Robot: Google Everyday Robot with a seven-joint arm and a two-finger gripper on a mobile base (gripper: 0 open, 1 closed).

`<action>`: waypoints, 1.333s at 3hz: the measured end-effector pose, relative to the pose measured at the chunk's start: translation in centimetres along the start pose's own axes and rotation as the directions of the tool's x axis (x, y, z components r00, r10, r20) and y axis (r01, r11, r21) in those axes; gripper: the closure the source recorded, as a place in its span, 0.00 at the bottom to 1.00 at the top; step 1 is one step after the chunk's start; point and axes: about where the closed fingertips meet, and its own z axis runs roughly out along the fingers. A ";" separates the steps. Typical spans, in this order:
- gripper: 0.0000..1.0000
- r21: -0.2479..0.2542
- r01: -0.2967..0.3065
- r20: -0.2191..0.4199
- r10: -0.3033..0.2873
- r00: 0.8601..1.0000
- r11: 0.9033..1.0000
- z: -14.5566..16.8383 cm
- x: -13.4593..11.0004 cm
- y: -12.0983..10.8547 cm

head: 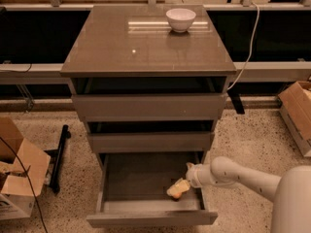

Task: Pick orange from bottom drawer and place on counter

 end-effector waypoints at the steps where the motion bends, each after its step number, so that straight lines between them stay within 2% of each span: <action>1: 0.00 0.004 -0.029 -0.004 0.029 1.000 1.000 4.6 2.2 -0.5; 3: 0.00 0.012 -0.104 -0.049 0.105 0.993 0.994 11.8 7.6 -3.3; 4: 0.00 0.022 -0.152 -0.065 0.153 0.986 0.988 13.5 9.9 -4.7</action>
Offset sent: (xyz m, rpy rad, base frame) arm 0.0255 0.0228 -0.1550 -0.0254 0.0779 -0.0666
